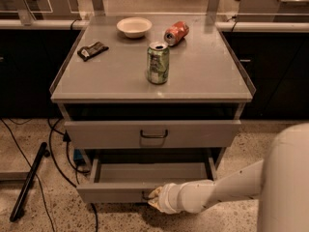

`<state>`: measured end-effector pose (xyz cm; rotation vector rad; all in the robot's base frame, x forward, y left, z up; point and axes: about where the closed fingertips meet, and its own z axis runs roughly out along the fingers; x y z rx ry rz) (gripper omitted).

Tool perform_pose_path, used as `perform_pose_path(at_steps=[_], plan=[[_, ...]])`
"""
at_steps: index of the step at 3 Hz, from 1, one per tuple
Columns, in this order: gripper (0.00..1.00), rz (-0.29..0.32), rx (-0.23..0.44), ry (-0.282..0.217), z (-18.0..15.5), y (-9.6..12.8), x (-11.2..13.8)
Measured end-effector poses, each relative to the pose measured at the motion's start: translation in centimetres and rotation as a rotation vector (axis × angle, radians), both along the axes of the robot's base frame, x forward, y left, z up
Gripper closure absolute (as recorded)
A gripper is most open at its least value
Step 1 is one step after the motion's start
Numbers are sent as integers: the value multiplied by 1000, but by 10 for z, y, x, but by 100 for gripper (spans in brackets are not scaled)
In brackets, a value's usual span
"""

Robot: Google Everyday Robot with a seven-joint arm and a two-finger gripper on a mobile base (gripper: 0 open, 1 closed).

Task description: Open middle drawer

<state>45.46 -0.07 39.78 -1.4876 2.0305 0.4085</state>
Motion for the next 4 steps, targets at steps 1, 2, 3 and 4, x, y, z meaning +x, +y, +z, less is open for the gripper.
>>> perform_pose_path(at_steps=[1,2,3,4], plan=[[100,12,1,38,1,-6,-14],[100,18,-3,41,1,-6,-14],[100,28,-19,63,0,-8,-16],[100,30,-31,84,0,-10,-18]])
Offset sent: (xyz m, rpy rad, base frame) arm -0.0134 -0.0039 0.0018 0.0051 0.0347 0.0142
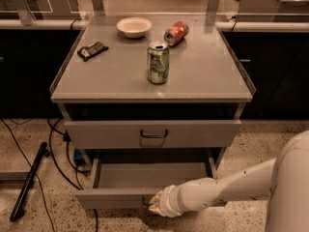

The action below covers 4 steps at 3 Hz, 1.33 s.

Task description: Open middle drawer

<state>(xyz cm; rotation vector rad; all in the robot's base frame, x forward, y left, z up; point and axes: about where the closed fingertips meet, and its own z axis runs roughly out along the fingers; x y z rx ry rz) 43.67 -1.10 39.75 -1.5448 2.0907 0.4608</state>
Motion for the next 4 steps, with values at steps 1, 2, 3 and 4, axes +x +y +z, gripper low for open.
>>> perform_pose_path(at_steps=[1,2,3,4], plan=[[100,-1,-12,26,-2,-1,-4],[100,-1,-12,26,-2,0,-4],[100,-4,-18,43,-2,-1,-9],[74,-4,-18,43,-2,-1,-9]])
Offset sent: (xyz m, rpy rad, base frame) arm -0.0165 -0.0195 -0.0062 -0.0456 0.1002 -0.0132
